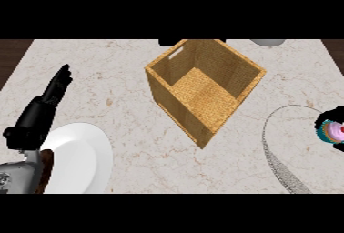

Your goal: Pick the cupcake from the placemat and place it in the basket

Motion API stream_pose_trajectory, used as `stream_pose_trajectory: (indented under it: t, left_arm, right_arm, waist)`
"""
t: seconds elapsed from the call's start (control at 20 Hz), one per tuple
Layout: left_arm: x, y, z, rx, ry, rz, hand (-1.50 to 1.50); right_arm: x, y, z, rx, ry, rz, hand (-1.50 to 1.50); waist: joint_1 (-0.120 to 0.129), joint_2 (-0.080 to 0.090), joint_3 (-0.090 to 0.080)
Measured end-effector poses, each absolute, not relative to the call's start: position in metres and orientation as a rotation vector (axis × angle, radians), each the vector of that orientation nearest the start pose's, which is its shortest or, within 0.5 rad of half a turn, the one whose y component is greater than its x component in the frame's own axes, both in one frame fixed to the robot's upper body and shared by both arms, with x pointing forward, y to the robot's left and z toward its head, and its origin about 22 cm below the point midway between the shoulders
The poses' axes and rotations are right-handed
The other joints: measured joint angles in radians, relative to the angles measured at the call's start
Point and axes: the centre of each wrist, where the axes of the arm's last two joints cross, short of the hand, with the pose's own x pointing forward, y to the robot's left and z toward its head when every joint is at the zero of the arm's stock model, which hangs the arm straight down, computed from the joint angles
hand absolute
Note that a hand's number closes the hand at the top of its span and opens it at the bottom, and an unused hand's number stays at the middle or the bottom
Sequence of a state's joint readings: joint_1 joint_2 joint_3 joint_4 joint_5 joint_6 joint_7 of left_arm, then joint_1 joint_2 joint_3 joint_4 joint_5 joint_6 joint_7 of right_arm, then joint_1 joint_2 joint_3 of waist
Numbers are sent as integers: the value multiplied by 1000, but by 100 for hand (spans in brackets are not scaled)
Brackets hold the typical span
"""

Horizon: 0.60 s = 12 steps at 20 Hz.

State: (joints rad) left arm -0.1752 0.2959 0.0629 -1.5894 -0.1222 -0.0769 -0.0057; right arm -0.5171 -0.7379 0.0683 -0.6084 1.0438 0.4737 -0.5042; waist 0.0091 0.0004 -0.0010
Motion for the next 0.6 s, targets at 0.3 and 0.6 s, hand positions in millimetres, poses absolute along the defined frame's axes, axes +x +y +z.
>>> stream_pose_trajectory:
  t: [0.3, 0.6]
  left_arm:
    - [286, 287, 75, 301, -1725, -384, 0]
    - [294, 291, 71, 300, -1723, -371, 0]
  right_arm:
    - [328, -452, 43, -529, -756, 1525, 150]
    - [327, -447, 34, -590, -844, 1559, 150]
  waist:
    - [-2, -1, -1]
    - [-5, -1, -1]
